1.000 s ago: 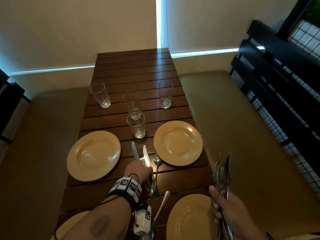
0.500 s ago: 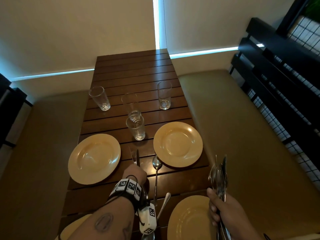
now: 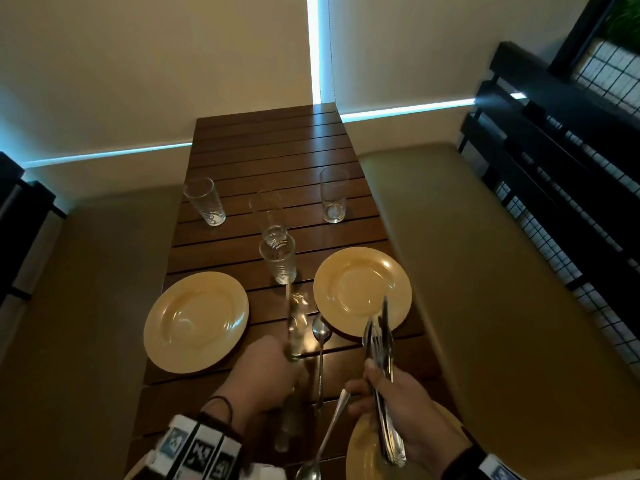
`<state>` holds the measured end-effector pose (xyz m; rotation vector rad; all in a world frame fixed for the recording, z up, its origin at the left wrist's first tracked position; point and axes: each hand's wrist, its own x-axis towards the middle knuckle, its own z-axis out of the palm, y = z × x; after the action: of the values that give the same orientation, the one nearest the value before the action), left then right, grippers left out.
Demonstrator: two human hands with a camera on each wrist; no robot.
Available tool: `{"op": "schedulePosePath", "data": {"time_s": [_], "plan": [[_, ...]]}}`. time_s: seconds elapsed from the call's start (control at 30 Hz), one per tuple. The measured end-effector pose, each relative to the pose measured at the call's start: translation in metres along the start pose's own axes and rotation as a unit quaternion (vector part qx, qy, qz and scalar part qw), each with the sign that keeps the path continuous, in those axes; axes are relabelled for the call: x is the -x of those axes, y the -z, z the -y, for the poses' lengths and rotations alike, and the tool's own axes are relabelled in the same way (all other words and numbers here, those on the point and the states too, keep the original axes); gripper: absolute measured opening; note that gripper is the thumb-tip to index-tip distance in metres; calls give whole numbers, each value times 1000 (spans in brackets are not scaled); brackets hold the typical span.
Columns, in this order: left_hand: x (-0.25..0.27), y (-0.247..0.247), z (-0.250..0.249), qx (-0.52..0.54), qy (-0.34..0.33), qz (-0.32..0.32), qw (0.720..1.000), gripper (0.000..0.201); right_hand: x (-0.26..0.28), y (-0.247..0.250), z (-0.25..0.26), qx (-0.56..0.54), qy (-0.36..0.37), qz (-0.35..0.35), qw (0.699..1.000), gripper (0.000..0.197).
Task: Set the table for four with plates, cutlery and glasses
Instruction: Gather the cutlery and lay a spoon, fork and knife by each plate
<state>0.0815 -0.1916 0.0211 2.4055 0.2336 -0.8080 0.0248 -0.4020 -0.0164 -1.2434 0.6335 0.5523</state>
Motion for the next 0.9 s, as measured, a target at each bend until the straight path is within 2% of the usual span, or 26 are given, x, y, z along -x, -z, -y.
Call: {"op": "schedulePosePath", "data": {"time_s": [0.07,0.13,0.2,0.33,0.4,0.5,0.6,0.7,0.8,0.9], "plan": [[16,-5,-20,90,-15,57,994,8,-2,-16,-3,5,7,10,1000,32],[19,-15,-30,106,-44,67,991,9,-3,-29,-4,30,13,15,999,39],[18,-24,-33,76,-62,51,994,7,-5,-36,-6,28,10,7,1000,41],[13,-33,-32,54,-92,48,993,20,-8,-38,-8,-5,-6,-30,1000,52],[12,-36,-32,21,-105,42,993,17,-8,-36,-11,-16,-18,-36,999,58],[10,-40,-34,-67,-140,39,987,18,-4,-42,-12,-63,-19,-24,998,52],[12,-38,-42,-170,-189,31,967,25,-5,-44,-13,-64,6,-31,997,39],[18,-38,-43,-222,-241,38,944,30,-5,-41,-13,-80,5,-30,996,39],[25,-38,-36,-255,-296,36,920,27,-2,-39,-12,-71,6,-28,997,33],[24,-34,-30,-298,-349,95,883,31,-2,-35,-10,-46,23,-53,997,23]]}}
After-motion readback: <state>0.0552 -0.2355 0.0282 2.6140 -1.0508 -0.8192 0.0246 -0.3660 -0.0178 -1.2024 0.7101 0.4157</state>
